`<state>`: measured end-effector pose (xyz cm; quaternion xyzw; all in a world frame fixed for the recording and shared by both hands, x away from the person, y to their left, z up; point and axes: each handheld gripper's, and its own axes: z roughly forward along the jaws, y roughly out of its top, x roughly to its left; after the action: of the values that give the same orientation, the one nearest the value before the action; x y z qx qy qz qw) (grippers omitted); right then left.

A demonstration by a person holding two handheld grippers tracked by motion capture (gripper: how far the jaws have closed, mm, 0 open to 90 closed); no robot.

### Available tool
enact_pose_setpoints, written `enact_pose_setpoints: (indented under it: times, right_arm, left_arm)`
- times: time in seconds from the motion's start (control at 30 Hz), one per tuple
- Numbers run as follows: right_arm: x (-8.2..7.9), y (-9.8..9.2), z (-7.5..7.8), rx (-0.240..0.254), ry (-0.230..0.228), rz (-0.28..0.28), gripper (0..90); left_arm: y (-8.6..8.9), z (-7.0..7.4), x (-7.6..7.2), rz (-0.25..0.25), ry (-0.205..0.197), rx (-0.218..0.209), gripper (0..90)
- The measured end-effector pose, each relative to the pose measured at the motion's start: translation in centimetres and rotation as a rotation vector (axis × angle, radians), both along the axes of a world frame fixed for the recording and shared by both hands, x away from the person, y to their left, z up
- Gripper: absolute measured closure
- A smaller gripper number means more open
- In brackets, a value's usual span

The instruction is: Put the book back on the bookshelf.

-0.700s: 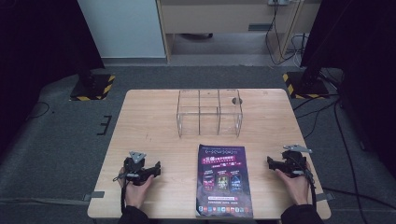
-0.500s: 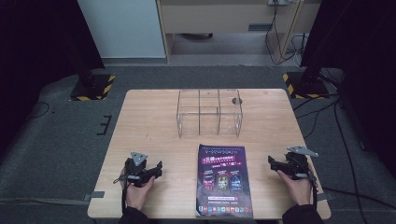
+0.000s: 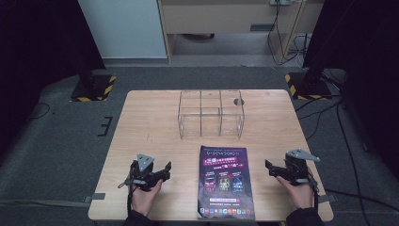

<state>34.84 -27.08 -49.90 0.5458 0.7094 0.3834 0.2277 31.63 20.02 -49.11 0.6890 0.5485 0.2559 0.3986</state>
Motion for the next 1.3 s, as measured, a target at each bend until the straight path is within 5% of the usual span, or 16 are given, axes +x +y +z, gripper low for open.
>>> enact_pose_setpoints:
  times: [0.67, 1.3]
  right_arm:
    - [-0.4, 2.2, 1.4, 0.024, -0.037, 0.075, 10.2]
    - [-0.6, 3.6, 0.8, 0.032, -0.038, 0.133, 12.8]
  left_arm:
    - [-3.5, 1.4, 0.6, -0.09, -0.003, -0.05, 28.4]
    - [-7.3, 0.1, 0.9, -0.163, 0.038, -0.032, 32.0]
